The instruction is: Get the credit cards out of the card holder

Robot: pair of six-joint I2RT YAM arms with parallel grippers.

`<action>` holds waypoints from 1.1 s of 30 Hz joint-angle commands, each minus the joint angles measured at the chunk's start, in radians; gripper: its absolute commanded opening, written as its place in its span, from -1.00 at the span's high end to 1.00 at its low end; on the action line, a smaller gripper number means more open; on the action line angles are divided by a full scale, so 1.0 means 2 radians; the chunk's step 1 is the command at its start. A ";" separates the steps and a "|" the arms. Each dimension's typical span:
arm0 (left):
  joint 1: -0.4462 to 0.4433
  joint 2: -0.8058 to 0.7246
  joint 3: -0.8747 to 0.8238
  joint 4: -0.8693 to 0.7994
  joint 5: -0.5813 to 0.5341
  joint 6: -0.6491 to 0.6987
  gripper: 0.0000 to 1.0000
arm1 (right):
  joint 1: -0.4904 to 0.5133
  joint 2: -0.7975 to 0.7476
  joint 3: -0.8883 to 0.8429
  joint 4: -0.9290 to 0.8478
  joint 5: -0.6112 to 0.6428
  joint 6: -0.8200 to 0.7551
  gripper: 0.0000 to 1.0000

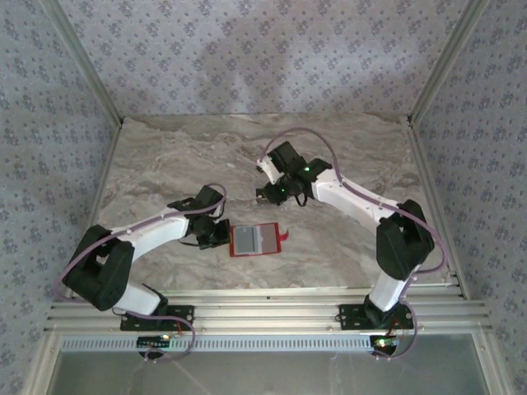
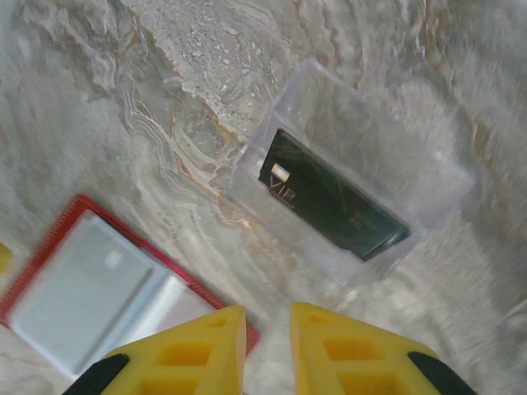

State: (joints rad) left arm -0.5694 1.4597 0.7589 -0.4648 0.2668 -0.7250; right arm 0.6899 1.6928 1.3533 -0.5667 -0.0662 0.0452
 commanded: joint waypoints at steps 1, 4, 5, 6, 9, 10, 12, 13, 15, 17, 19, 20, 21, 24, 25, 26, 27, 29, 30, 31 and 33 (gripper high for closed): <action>0.004 0.017 0.019 0.025 0.026 0.010 0.95 | 0.001 -0.032 -0.050 0.064 -0.051 0.170 0.60; 0.006 0.027 0.019 0.033 0.031 0.012 0.96 | 0.002 -0.033 -0.074 0.084 -0.093 0.248 0.60; 0.007 0.031 0.018 0.034 0.034 0.013 0.96 | 0.002 -0.030 -0.075 0.083 -0.105 0.261 0.61; 0.007 0.035 0.019 0.036 0.037 0.014 0.97 | 0.005 -0.025 -0.076 0.085 -0.116 0.269 0.62; 0.009 0.040 0.018 0.038 0.041 0.016 0.98 | 0.017 -0.014 -0.076 0.089 -0.131 0.287 0.62; 0.010 0.041 0.017 0.038 0.041 0.016 0.98 | 0.022 -0.009 -0.092 0.095 -0.134 0.298 0.62; 0.011 0.041 0.014 0.037 0.042 0.017 0.98 | 0.031 0.001 -0.099 0.110 -0.148 0.319 0.60; 0.012 0.041 0.013 0.037 0.042 0.018 0.99 | 0.036 0.008 -0.101 0.119 -0.154 0.328 0.59; 0.012 0.042 0.008 0.038 0.043 0.018 1.00 | 0.046 0.022 -0.104 0.135 -0.165 0.342 0.57; 0.013 0.041 0.004 0.041 0.044 0.017 1.00 | 0.057 0.040 -0.100 0.146 -0.173 0.350 0.53; 0.014 0.039 -0.001 0.043 0.047 0.016 1.00 | 0.066 0.054 -0.095 0.152 -0.173 0.357 0.52; 0.014 0.039 -0.003 0.045 0.047 0.015 1.00 | 0.070 0.061 -0.095 0.157 -0.173 0.361 0.53; 0.015 0.037 -0.004 0.045 0.048 0.015 1.00 | 0.073 0.067 -0.093 0.162 -0.175 0.365 0.53; 0.016 0.033 -0.008 0.045 0.048 0.016 1.00 | 0.082 0.085 -0.090 0.180 -0.181 0.377 0.53; 0.017 0.033 -0.010 0.045 0.048 0.015 1.00 | 0.085 0.089 -0.089 0.185 -0.181 0.380 0.54; 0.017 0.032 -0.011 0.045 0.048 0.016 1.00 | 0.087 0.094 -0.087 0.189 -0.182 0.382 0.56; 0.017 0.031 -0.011 0.044 0.047 0.016 1.00 | 0.089 0.098 -0.086 0.190 -0.182 0.383 0.58; 0.017 0.030 -0.012 0.041 0.045 0.017 1.00 | 0.091 0.107 -0.085 0.190 -0.178 0.387 0.64; 0.017 0.030 -0.013 0.041 0.045 0.018 1.00 | 0.092 0.110 -0.085 0.191 -0.176 0.388 0.65; 0.018 0.028 -0.014 0.042 0.044 0.018 1.00 | 0.092 0.114 -0.085 0.191 -0.175 0.390 0.67; 0.018 0.027 -0.015 0.041 0.044 0.018 1.00 | 0.094 0.120 -0.085 0.195 -0.176 0.392 0.69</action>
State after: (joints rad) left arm -0.5404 1.5391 0.7467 -0.3687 0.3523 -0.7067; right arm 0.8703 1.9034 1.1633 -0.1967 -0.4099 0.8001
